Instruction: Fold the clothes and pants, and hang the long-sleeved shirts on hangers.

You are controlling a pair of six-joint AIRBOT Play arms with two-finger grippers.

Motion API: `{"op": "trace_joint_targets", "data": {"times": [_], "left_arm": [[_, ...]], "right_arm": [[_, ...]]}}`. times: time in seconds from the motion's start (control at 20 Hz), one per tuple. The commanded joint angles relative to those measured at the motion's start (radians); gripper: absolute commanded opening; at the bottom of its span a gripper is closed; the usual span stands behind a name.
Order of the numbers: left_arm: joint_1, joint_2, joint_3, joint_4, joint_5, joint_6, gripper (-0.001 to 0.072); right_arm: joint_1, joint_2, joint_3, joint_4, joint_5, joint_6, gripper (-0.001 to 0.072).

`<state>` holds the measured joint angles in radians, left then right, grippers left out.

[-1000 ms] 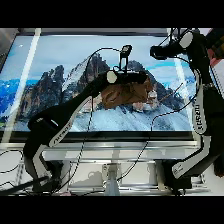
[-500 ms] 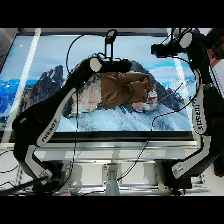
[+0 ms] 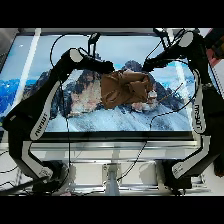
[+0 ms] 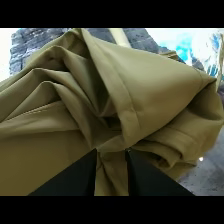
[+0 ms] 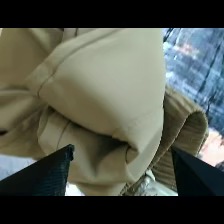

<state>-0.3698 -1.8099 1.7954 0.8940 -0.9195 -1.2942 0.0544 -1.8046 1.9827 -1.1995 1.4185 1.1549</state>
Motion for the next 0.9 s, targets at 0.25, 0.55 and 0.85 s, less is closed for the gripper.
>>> {"op": "trace_joint_targets", "data": {"times": [0.25,0.55,0.85], "left_arm": [[0.008,-0.001,0.0,-0.016,-0.036,0.0,0.02],[0.008,-0.001,0.0,-0.016,-0.036,0.0,0.02],[0.008,-0.001,0.0,-0.015,-0.036,0.0,0.02]], "right_arm": [[0.039,-0.016,-0.018,-0.039,0.117,-0.042,0.0673],[0.092,-0.091,-0.032,-0.229,-0.068,0.142,0.0664],[0.026,-0.121,-0.031,-0.279,-0.152,0.256,0.0562]]}}
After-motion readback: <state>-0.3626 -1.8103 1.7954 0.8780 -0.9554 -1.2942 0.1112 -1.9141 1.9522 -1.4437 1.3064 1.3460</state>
